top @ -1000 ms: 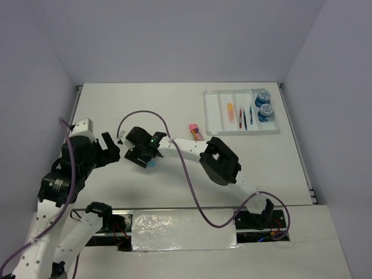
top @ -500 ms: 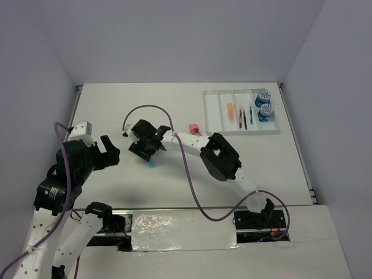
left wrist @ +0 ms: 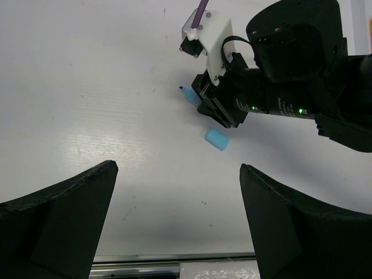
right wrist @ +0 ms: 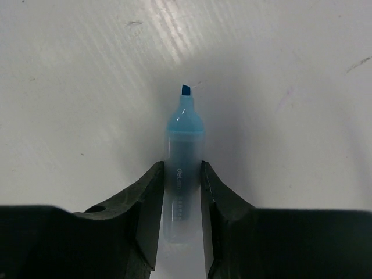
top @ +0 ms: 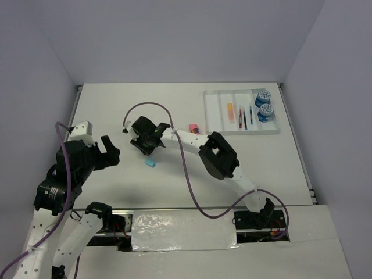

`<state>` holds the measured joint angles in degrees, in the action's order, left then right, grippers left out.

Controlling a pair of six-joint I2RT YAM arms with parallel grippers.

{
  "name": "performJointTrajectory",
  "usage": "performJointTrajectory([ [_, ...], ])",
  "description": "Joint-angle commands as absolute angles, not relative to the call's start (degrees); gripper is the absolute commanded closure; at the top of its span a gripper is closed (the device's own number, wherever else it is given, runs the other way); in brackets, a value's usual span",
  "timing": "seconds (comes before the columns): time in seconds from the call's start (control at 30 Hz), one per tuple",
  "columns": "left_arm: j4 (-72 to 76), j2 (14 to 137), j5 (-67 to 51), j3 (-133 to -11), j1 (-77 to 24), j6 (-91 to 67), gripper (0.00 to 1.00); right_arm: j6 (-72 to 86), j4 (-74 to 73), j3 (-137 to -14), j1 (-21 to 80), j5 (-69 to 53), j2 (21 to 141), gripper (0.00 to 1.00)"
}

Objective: Sort the stationery into containers
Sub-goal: Pick up the pen from the center of the board.

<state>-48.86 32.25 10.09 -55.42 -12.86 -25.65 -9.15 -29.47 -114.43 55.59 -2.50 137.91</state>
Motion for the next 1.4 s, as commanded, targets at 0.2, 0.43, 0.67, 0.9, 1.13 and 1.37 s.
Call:
performJointTrajectory([
  [0.2,-47.9,38.2,7.7,-54.8,-12.6,-27.6,0.01,3.6,-27.9,-97.8,45.4,-5.0,126.7,0.8],
  [0.43,-45.4,43.1,6.5,-53.5,-12.6,-35.7,0.01,12.6,-24.3,-77.7,48.6,2.3,103.8,0.81],
  [0.67,-37.3,45.0,10.0,-45.8,-18.7,-52.6,0.01,22.2,-25.0,-63.1,58.2,10.4,88.0,0.81],
  [0.9,-34.8,58.0,20.3,-44.4,-31.4,-65.5,0.01,25.3,-17.8,-50.7,62.3,14.3,82.9,0.92],
  [1.13,-29.4,67.0,19.9,-43.6,-33.4,-69.8,0.01,25.9,-18.2,-50.1,64.1,16.0,86.0,0.94],
  [1.37,-34.9,78.8,23.5,-50.7,-34.3,-75.9,0.03,27.0,-18.7,-48.9,64.6,16.5,84.3,0.93],
])
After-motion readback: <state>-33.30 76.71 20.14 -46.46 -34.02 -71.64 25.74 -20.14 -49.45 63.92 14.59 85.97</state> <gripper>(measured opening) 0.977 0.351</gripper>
